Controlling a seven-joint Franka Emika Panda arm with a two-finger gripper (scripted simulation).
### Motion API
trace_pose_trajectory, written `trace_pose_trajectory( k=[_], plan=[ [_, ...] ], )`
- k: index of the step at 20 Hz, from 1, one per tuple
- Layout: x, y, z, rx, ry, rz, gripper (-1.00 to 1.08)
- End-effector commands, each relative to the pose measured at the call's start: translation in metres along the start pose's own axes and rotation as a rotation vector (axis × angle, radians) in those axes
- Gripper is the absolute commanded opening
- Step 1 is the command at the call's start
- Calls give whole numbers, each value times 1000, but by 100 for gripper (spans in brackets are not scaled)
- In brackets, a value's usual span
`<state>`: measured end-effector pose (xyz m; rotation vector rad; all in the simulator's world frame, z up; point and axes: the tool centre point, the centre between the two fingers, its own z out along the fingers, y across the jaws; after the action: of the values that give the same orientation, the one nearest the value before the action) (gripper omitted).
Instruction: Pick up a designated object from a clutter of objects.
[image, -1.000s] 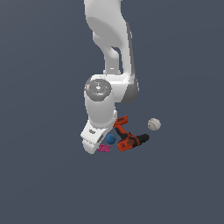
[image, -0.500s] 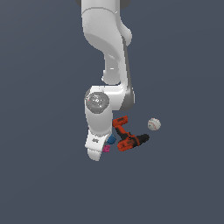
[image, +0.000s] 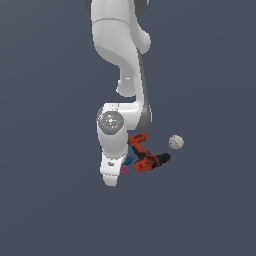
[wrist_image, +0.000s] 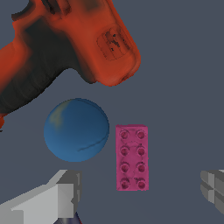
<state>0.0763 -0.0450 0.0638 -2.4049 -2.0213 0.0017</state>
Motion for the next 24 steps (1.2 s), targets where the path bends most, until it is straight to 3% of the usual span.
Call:
trace_pose_trajectory(
  k=[1,21,22,24],
  plan=[
    [0,0,2,-1,1,-11,100],
    [0,0,52,-1,1,-12,100],
    [0,0,52,-1,1,-12,-100],
    [0,0,52,-1,1,-12,-100]
  ],
)
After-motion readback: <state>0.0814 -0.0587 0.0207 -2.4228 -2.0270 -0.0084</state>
